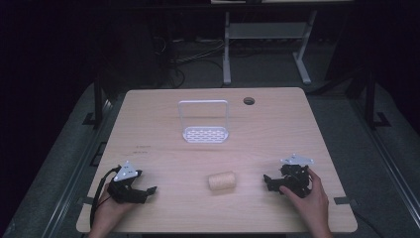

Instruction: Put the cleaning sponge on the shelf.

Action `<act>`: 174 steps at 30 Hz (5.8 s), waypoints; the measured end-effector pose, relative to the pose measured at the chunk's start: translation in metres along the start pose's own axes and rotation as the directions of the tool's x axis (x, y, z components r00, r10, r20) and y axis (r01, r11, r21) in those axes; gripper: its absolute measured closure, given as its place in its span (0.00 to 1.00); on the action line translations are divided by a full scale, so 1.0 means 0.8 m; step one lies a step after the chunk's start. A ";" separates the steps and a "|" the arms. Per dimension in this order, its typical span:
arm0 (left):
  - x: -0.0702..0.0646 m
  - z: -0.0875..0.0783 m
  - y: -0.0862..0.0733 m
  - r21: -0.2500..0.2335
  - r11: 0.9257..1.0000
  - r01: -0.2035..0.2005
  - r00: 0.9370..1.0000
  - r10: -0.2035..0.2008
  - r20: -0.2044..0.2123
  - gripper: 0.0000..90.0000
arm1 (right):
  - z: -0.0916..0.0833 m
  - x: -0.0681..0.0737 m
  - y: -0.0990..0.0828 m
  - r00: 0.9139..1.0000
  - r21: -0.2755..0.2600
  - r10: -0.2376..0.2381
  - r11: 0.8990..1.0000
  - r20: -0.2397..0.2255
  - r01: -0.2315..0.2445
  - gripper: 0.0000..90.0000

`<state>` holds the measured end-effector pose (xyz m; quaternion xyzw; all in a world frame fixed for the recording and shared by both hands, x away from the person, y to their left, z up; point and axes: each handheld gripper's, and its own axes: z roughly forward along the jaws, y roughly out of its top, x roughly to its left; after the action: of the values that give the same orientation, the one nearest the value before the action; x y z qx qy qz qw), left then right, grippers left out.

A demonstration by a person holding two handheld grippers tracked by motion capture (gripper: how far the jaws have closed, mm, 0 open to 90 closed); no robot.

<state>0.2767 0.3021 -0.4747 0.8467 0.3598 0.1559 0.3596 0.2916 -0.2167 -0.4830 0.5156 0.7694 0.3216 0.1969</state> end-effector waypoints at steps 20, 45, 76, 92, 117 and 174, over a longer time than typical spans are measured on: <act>-0.006 -0.003 0.006 -0.024 1.000 -0.013 1.000 0.014 0.027 0.15 | 0.000 0.000 0.000 1.000 0.001 0.000 1.000 0.000 0.000 0.01; -0.031 -0.003 0.026 -0.042 0.996 -0.072 0.990 0.077 0.115 0.16 | 0.000 0.000 0.000 1.000 0.001 0.000 1.000 0.000 0.000 0.01; -0.040 0.008 0.065 -0.065 0.987 -0.150 0.966 0.160 0.204 0.16 | 0.000 0.000 0.000 1.000 -0.001 0.000 1.000 -0.001 0.000 0.01; -0.045 0.017 0.083 -0.071 0.981 -0.180 0.952 0.192 0.238 0.16 | 0.000 0.000 0.000 1.000 -0.001 -0.002 1.000 0.000 0.002 0.01; -0.057 0.031 0.119 -0.082 0.966 -0.245 0.925 0.258 0.280 0.16 | 0.000 0.000 0.000 1.000 -0.001 -0.002 1.000 0.000 0.002 0.01; -0.111 0.092 0.186 -0.114 0.939 -0.325 0.838 0.342 0.425 0.16 | 0.000 0.000 0.000 1.000 -0.001 -0.002 1.000 0.000 0.002 0.01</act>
<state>0.3277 0.1294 -0.4186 0.9025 0.1136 0.0280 0.4144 0.2915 -0.2169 -0.4830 0.5148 0.7698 0.3217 0.1972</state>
